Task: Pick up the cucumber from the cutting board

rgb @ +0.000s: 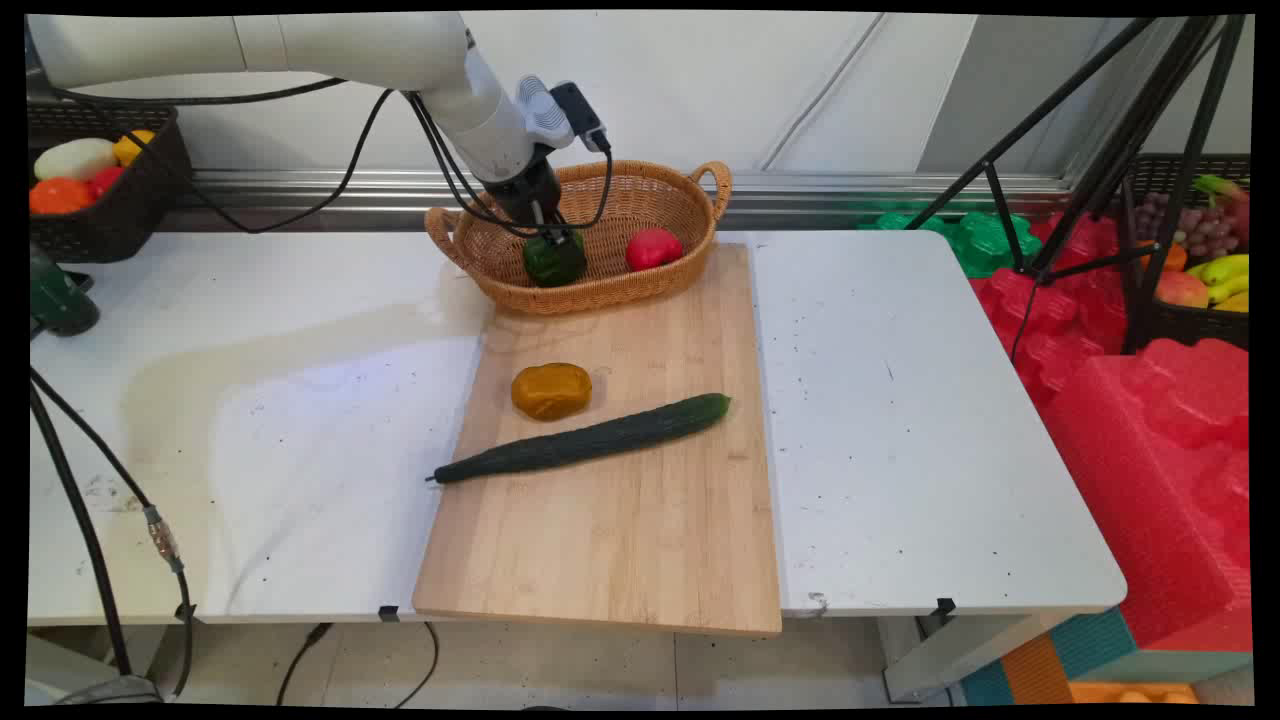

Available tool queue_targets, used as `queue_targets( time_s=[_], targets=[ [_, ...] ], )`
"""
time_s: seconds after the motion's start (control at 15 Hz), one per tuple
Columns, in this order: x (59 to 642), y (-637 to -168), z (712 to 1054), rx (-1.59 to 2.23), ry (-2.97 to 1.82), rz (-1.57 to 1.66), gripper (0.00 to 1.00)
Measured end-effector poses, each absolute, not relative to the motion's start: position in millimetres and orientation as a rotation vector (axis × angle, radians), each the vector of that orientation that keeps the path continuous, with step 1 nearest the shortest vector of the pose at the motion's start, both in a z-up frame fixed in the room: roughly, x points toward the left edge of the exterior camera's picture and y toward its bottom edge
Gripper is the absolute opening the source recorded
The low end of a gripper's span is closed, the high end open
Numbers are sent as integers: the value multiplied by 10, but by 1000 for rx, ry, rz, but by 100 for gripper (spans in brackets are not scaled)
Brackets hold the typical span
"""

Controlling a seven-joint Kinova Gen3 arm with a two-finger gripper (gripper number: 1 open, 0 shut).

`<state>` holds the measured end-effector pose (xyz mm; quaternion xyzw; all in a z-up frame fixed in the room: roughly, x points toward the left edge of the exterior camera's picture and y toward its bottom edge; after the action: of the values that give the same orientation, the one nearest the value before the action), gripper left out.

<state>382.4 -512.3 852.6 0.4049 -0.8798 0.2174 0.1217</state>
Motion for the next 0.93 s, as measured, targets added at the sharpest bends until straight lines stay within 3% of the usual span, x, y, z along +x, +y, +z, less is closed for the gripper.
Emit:
queue_targets(
  time_s=[0.47,0.93],
  targets=[
    [3713,-4936,8828,1105,-2541,686,100],
    [3676,-4235,9333,915,-2491,711,100]
  ],
)
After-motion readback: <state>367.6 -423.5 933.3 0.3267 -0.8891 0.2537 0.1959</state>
